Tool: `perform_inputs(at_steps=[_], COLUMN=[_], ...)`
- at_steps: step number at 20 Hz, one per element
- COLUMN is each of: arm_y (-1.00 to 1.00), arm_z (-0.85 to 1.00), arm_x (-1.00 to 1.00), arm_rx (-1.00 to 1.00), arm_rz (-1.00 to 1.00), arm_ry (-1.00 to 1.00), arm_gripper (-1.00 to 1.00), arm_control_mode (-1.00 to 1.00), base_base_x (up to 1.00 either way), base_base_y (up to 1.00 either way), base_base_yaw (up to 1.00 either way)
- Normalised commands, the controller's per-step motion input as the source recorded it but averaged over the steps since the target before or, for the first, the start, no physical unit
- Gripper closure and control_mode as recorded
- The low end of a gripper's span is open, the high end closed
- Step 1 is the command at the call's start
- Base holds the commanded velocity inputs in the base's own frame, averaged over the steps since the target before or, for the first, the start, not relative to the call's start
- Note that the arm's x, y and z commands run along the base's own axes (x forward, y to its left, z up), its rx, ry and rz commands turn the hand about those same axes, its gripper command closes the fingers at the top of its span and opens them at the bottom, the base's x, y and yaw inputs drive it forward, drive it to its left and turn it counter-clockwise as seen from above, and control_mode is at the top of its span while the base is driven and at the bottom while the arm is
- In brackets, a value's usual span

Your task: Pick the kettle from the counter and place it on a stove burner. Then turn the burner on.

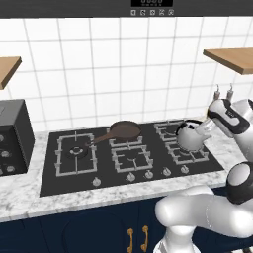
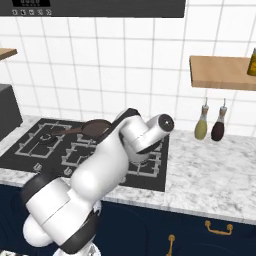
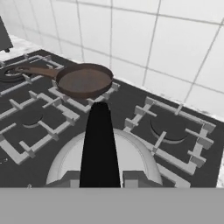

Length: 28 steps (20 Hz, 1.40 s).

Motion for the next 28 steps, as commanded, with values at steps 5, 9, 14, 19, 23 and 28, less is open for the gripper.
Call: perform_inputs(at_steps=[5,9,14,19,23,28], arm_y=[-0.03,-0.20,-0.14,0.00,0.00,0.00], arm_z=[0.00,0.00,0.00,-0.03,-0.18,-0.27], arm_x=[0.13,0.00,0.06,0.19,0.19,0.12], arm_rx=[0.00,-0.04,-0.01,0.00,0.00,-0.01], arm_rz=[0.19,0.10,0.06,0.04,0.03,0.04], arm_ry=[0.00,0.00,0.00,0.00,0.00,0.00], arm_gripper=[1.00,1.00,1.00,1.00,1.00,1.00], arm_control_mode=[-1.00,-1.00,-1.00,-1.00,-1.00,-1.00], base_base_x=[0.00,0.00,0.00,0.00,0.00,0.00], base_base_y=[0.00,0.00,0.00,0.00,0.00,0.00], base_base_yaw=[0.00,0.00,0.00,0.00,0.00,0.00])
